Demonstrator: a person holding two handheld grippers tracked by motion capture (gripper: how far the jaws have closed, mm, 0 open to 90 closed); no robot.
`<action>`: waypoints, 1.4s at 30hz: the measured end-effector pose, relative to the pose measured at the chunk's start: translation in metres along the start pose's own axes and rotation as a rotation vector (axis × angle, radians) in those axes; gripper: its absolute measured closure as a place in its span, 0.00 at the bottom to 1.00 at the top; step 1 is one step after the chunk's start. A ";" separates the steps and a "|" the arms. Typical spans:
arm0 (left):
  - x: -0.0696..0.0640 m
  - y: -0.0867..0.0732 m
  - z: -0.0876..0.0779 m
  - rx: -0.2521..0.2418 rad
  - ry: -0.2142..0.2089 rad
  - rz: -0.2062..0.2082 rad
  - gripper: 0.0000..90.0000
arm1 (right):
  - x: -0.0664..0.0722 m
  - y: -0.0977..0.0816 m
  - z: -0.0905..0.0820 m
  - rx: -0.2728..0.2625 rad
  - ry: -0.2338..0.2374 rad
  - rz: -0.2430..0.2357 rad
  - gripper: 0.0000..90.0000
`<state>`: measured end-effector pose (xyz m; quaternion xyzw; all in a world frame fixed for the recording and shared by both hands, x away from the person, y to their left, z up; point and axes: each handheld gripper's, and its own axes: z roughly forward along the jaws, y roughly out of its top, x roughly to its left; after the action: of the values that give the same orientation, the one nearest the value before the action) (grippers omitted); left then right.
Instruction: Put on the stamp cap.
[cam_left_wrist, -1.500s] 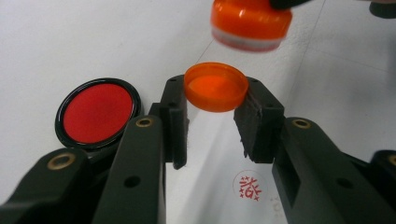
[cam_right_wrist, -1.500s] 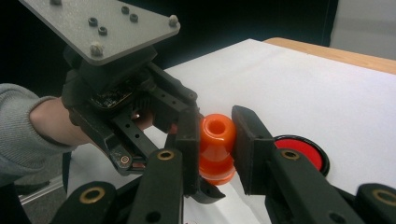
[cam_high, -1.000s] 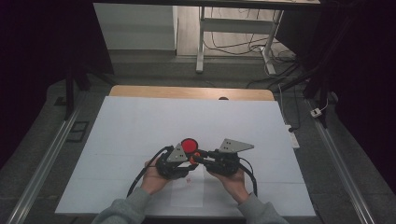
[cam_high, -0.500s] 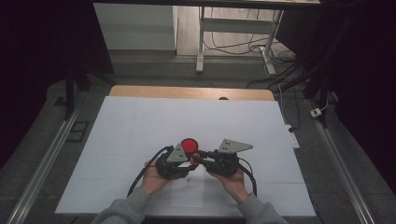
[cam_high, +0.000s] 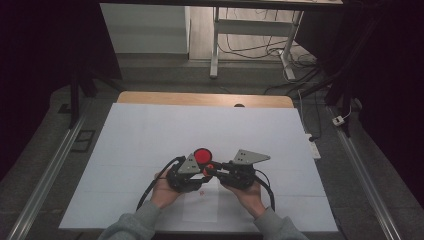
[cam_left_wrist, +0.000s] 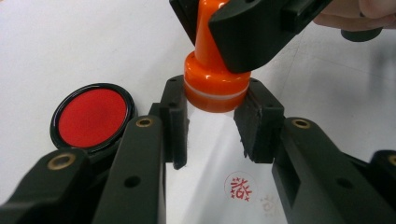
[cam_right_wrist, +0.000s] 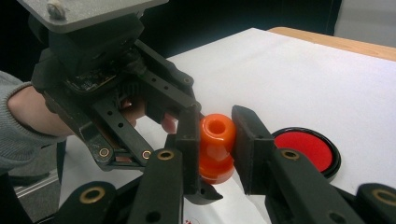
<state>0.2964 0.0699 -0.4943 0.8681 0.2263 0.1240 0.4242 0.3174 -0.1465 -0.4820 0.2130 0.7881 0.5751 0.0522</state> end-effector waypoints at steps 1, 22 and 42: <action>0.000 0.000 0.000 -0.002 0.000 -0.001 0.73 | 0.000 0.000 0.000 -0.001 0.000 0.000 0.81; -0.005 0.003 -0.004 0.015 0.023 0.040 0.73 | 0.002 -0.001 -0.001 -0.009 0.015 -0.031 0.82; -0.004 0.000 0.001 0.049 -0.004 0.031 0.73 | 0.005 -0.011 0.003 0.008 0.003 -0.075 0.82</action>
<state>0.2934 0.0671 -0.4952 0.8817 0.2148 0.1232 0.4015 0.3110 -0.1446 -0.4922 0.1828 0.7980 0.5698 0.0718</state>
